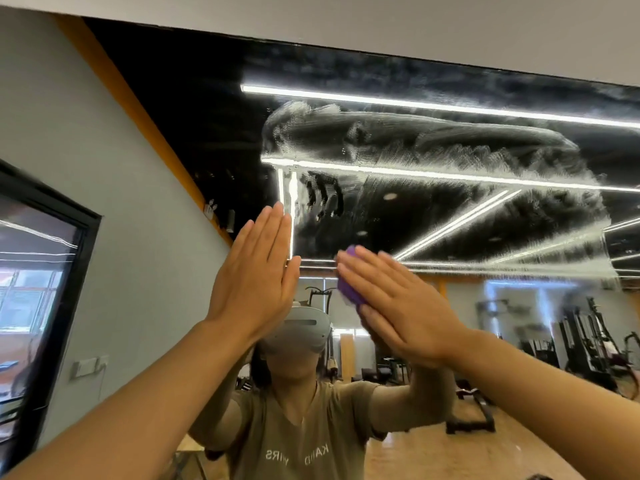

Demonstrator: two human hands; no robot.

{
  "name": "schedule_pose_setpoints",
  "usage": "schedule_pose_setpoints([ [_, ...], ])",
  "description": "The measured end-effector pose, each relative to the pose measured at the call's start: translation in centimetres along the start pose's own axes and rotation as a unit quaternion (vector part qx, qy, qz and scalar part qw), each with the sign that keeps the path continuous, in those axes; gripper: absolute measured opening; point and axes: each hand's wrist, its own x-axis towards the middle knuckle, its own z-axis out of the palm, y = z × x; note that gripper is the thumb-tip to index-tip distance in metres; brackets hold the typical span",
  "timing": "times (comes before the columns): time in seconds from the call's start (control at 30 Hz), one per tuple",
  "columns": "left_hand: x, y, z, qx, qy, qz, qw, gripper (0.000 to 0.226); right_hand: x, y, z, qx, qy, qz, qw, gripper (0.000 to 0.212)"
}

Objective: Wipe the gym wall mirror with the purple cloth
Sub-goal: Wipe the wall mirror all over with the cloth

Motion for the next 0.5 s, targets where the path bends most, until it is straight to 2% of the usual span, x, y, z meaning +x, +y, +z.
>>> schedule_pose_setpoints([
  [0.23, -0.4, -0.7, 0.3, -0.021, 0.001, 0.003, 1.000, 0.062, 11.9, 5.4, -2.9, -0.006, 0.079, 0.190, 0.979, 0.066],
  [0.33, -0.4, -0.8, 0.3, -0.019, 0.001, 0.011, 1.000, 0.061, 13.5, 5.5, -3.1, 0.001, 0.113, 0.260, 0.959, 0.067],
  [0.4, -0.4, -0.9, 0.2, -0.018, 0.005, 0.015, 1.000, 0.060, 12.7, 4.0, -2.5, 0.000, 0.108, 0.240, 0.965, 0.066],
  [0.5, -0.5, -1.0, 0.2, -0.009, 0.009, 0.014, 1.000, 0.060, 9.0, 0.5, -1.0, 0.007, 0.084, 0.148, 0.985, 0.061],
])
